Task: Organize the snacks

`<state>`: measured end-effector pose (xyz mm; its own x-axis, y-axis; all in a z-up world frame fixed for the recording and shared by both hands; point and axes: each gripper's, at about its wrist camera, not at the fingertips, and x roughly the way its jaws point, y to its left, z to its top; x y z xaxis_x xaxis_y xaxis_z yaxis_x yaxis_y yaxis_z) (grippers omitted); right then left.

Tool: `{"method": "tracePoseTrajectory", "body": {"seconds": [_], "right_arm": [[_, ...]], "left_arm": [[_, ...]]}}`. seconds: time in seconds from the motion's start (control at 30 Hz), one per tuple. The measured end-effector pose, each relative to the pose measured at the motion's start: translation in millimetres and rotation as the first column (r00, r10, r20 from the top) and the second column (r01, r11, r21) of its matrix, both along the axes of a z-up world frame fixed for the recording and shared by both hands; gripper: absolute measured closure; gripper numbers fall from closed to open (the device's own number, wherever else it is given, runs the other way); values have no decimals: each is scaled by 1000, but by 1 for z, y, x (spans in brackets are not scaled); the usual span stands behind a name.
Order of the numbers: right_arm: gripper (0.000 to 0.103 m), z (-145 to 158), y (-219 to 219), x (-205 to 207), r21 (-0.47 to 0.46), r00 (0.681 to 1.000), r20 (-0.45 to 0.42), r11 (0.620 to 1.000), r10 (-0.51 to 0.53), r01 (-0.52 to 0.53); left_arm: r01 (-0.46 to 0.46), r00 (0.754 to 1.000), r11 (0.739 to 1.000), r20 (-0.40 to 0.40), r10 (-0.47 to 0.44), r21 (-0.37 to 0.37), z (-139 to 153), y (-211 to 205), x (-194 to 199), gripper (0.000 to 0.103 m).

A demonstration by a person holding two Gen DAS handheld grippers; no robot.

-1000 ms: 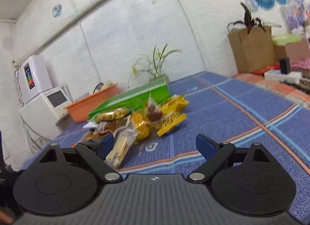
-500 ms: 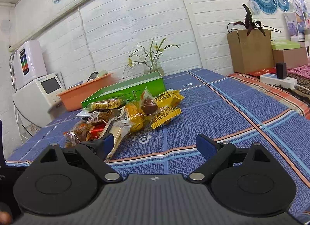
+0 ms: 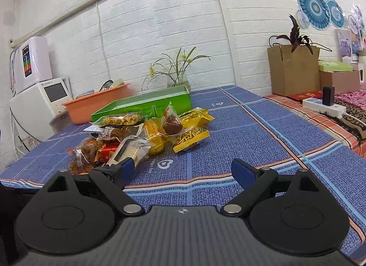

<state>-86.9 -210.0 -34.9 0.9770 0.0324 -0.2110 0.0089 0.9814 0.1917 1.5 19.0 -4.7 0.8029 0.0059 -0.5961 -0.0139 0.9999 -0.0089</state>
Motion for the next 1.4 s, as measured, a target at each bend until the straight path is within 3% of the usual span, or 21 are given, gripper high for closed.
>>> {"method": "tracePoseTrajectory", "body": {"seconds": [1.07,1.23,1.4], "right_arm": [[0,-3,2,6,6,998,-37,999,47,-47],[0,-2,-3,11,27,995,-42,995,96,-94],[0,8,-12,8,24,981,30,981,193,-193]], "left_arm": [[28,1000,1000,2,-28,3,0,-2,0,6],[30,1000,999,4,-30,11,0,-2,0,5],[54,998,997,21,-55,54,0,-6,-2,5]]}}
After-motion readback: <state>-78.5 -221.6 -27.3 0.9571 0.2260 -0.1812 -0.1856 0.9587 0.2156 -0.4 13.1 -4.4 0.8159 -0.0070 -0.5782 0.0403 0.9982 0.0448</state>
